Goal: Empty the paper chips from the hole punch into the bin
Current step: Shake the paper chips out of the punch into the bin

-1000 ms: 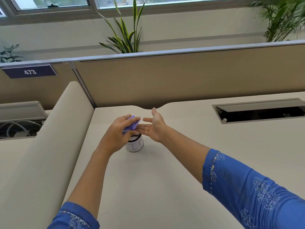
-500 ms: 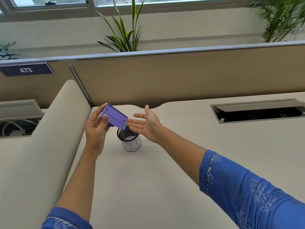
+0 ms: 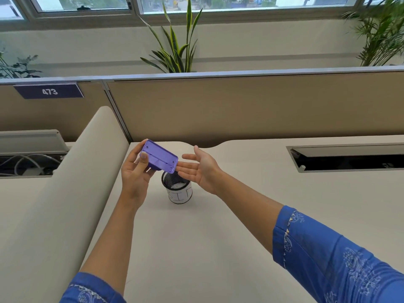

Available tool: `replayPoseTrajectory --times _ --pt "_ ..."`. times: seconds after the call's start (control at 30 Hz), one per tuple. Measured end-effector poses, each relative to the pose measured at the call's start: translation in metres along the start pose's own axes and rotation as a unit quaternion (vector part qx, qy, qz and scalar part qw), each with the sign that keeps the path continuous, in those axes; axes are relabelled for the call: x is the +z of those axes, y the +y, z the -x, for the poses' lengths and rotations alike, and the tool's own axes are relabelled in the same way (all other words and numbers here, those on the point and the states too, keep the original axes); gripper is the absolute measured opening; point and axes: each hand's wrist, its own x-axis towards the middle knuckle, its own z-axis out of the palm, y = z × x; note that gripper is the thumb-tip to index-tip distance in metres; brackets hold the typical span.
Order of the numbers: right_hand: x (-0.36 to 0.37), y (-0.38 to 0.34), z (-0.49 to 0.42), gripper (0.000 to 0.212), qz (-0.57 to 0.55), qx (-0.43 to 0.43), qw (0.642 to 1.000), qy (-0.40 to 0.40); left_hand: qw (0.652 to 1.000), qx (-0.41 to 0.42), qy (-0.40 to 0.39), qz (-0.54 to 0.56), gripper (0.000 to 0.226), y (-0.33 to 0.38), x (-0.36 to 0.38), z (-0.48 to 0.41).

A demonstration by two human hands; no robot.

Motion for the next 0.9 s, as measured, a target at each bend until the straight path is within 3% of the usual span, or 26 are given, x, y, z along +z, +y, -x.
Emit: replayPoseTrajectory --times 0.7,0.9 --pt "-0.007 0.006 0.013 0.031 0.051 -0.012 0.998 -0.025 0.996 -0.05 0.056 0.056 0.033 -0.009 0.003 0.021" --pt "-0.035 0.014 0.043 0.03 0.084 -0.012 0.996 -0.009 0.991 -0.101 0.068 0.052 0.049 -0.017 0.029 0.06"
